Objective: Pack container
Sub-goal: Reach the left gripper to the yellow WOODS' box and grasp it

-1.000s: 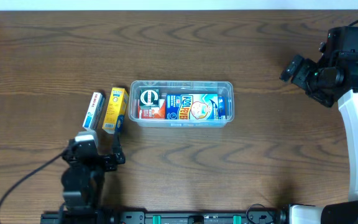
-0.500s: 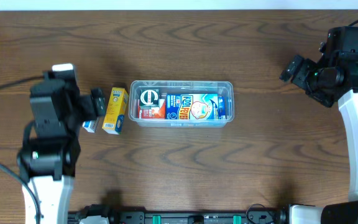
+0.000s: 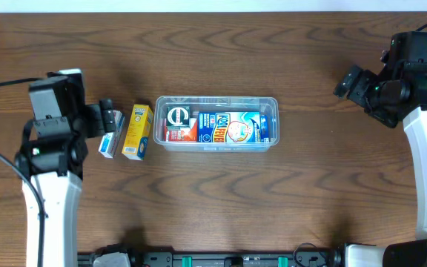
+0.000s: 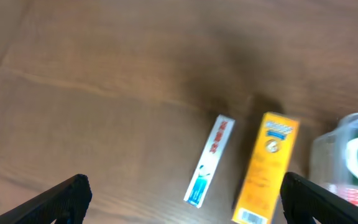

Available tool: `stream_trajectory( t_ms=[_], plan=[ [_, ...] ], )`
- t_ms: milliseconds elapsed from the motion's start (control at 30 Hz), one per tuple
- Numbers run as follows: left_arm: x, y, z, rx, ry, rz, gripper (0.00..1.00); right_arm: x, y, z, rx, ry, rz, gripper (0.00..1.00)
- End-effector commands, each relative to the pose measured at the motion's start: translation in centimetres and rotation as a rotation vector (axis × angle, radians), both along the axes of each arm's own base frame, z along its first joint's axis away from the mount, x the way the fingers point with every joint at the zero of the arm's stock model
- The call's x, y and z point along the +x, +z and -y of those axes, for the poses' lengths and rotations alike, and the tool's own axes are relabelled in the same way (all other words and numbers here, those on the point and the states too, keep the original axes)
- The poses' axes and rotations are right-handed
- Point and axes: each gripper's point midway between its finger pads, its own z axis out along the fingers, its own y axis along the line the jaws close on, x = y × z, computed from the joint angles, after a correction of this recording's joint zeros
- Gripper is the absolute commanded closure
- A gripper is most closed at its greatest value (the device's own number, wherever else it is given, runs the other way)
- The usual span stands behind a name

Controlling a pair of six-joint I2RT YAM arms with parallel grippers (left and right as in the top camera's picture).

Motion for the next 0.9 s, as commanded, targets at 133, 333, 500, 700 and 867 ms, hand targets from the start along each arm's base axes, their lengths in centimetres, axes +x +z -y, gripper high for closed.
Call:
stream_trajectory(
  t_ms=[133,333,500,700,867],
  plan=[
    [1.7,-4.8,-0.6,-0.032,-0.054,-0.149,0.02,0.1,0.2,0.3,0.006,-0.019,0.006,0.01],
    [2.7,-7.8,1.2,-0.144,-0.12,-0.208,0.0,0.1,0.2,0.3,0.006,-0.019,0.006,0.01],
    [2.6,-9.6,3.2,-0.237,-0.185,-0.258,0.04,0.1,0.3,0.3,0.006,-0.019,0.006,0.01],
    [2.0,-10.9,5.4,-0.232,-0.264,-0.33,0.08,0.1,0.2,0.3,0.006,-0.019,0.006,0.01],
    [1.1,-12.1,7.7,-0.22,-0.34,-0.402,0.11,0.1,0.3,0.3,0.006,-0.019,0.006,0.01]
  ],
)
